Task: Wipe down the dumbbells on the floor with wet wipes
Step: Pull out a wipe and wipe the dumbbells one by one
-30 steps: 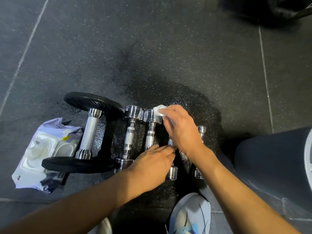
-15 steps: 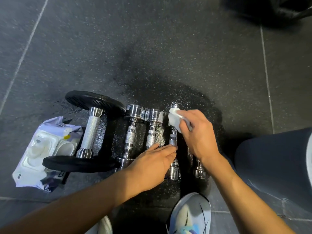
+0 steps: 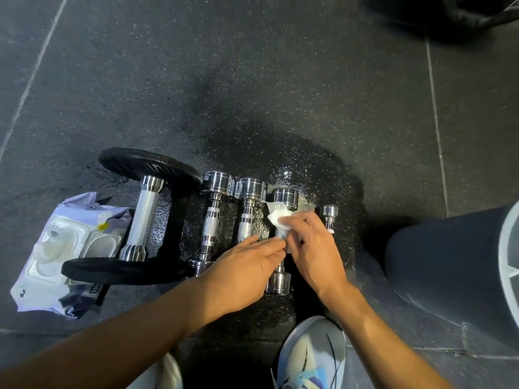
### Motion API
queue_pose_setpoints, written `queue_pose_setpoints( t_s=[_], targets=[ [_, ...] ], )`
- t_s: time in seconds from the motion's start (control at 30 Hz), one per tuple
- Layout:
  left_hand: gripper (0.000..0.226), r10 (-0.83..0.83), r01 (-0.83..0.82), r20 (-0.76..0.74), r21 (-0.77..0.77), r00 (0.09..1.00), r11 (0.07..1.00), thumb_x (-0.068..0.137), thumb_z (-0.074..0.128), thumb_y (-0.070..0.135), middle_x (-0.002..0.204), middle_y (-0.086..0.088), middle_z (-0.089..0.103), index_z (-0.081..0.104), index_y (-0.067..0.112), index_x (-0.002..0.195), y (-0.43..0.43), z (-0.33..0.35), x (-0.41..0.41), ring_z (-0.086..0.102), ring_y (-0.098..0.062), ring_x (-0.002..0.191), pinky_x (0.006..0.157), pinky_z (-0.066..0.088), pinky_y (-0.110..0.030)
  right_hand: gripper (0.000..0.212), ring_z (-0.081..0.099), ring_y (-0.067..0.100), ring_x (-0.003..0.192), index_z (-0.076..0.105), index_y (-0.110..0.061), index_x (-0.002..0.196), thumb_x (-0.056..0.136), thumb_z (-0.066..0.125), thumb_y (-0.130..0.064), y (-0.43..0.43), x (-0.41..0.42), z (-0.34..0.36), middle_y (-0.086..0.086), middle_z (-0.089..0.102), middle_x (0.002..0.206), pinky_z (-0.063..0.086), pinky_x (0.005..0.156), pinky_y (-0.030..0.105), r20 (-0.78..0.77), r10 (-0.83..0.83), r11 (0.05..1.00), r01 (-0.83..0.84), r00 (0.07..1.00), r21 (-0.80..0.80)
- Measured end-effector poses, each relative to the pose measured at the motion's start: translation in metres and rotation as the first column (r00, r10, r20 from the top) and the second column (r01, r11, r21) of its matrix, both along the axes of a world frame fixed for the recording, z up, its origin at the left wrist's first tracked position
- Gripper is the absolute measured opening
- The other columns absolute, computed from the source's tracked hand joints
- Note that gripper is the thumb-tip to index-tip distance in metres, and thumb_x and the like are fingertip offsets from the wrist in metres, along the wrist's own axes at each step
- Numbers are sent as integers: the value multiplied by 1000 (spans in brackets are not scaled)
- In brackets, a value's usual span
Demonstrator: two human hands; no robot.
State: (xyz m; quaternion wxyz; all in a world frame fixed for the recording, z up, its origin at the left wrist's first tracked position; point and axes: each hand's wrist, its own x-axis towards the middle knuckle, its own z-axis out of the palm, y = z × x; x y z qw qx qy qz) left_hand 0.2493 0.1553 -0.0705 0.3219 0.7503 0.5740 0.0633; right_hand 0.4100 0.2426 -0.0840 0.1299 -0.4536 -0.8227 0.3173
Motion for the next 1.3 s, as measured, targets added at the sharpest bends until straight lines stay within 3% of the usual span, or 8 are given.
queue_pose_setpoints(
  t_s=[0.2,0.4,0.53,0.73,0.83,0.97,1.13,1.3],
  targets=[
    [66,-22,22,6,11,1000,1000,100,44,3,170,4,14,25,18,161,-1,-1,-1,14,-9,155,121,-10,-24,34,55,24,98,74,-15,116,85,72,-1,18,-8,13,6,62,114,47,78,35,156,11,960,-54,988,273],
    [32,14,-13,-18,89,1000,996,86,62,3,127,-2,64,71,12,116,0,2,-8,64,-20,114,105,52,-37,47,61,20,83,73,-7,119,78,73,16,6,-6,-1,6,61,105,58,73,30,86,92,983,-104,992,150],
    [36,98,-98,0,71,995,993,98,50,8,133,1,58,63,13,130,9,7,-18,55,-17,124,106,48,-37,44,57,1,75,74,-9,117,82,70,17,-10,8,8,-4,56,113,48,79,4,-41,152,988,-153,988,-23],
    [37,117,-118,5,16,993,993,97,47,3,128,5,55,63,15,129,11,14,-22,51,-11,120,105,47,-36,38,65,11,70,75,-26,118,90,70,-1,-31,23,5,-9,54,114,57,74,17,139,261,965,-255,955,-59],
    [39,114,-114,1,22,993,993,99,45,7,133,4,53,58,15,136,9,14,-19,49,-13,123,109,45,-36,32,62,8,75,75,-18,119,92,66,-3,-20,13,4,-9,55,110,48,76,3,100,174,984,-177,980,22],
    [53,130,-130,19,-1,991,991,98,42,3,149,3,46,44,15,150,16,14,-20,48,-15,134,114,42,-39,32,48,11,71,77,-12,107,98,54,6,-2,0,-6,-3,61,105,46,66,16,-141,25,999,-29,990,-31],
    [55,162,-159,52,-54,985,986,98,44,2,145,4,48,40,21,150,31,17,-23,56,-11,93,75,44,-28,28,45,7,68,72,-5,113,97,54,10,-7,-2,-4,1,54,97,43,64,14,-129,-42,999,38,991,-36],
    [34,95,-95,22,3,995,995,96,49,2,114,2,62,56,20,123,37,18,-28,56,-13,95,78,47,-31,43,57,-6,87,74,-4,120,87,61,20,-12,9,2,7,63,107,43,84,1,-60,1,998,-5,998,-65]
  ],
)
